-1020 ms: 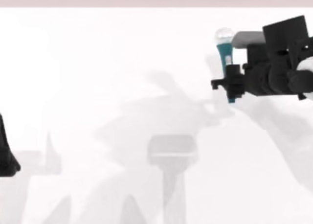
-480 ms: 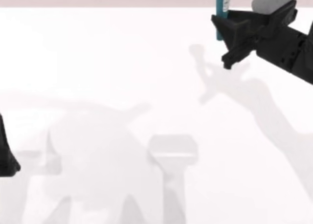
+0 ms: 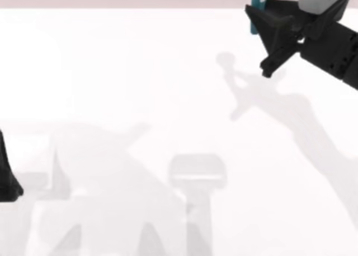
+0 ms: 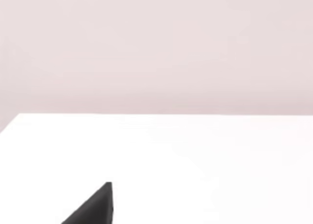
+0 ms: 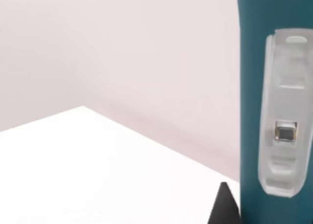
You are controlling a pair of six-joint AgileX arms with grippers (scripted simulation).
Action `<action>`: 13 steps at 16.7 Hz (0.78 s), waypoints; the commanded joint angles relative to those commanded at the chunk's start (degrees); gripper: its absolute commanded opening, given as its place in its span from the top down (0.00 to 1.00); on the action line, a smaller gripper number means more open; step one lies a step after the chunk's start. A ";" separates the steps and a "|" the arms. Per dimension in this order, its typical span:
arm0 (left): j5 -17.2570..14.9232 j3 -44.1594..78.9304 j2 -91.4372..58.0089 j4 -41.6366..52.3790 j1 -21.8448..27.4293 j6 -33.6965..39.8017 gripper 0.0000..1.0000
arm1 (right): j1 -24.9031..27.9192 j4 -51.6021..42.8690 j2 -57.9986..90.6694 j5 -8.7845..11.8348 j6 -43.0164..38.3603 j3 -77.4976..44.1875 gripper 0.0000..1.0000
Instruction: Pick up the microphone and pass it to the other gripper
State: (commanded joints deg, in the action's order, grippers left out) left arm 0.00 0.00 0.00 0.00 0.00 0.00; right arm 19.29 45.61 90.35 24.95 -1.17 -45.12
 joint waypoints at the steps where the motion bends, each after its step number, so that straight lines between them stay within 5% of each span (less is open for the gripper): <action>1: 0.00 0.00 0.00 0.00 0.00 0.00 0.00 | 0.17 0.15 0.04 -0.16 -0.01 0.03 1.00; 4: 0.00 0.00 0.00 0.00 0.00 0.00 0.00 | 3.73 3.04 0.69 -3.48 -0.26 0.76 1.00; 10: 0.00 0.00 0.00 0.00 0.00 0.00 0.00 | 15.06 12.01 1.95 -14.73 -1.18 3.56 1.00; 13: 0.00 0.00 0.00 0.00 0.00 0.00 0.00 | 16.72 13.41 1.99 -16.39 -1.30 3.99 1.00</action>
State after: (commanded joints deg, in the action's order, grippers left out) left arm 0.00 0.00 0.00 0.00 0.00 0.00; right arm 36.01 59.02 92.34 8.56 -2.47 -41.14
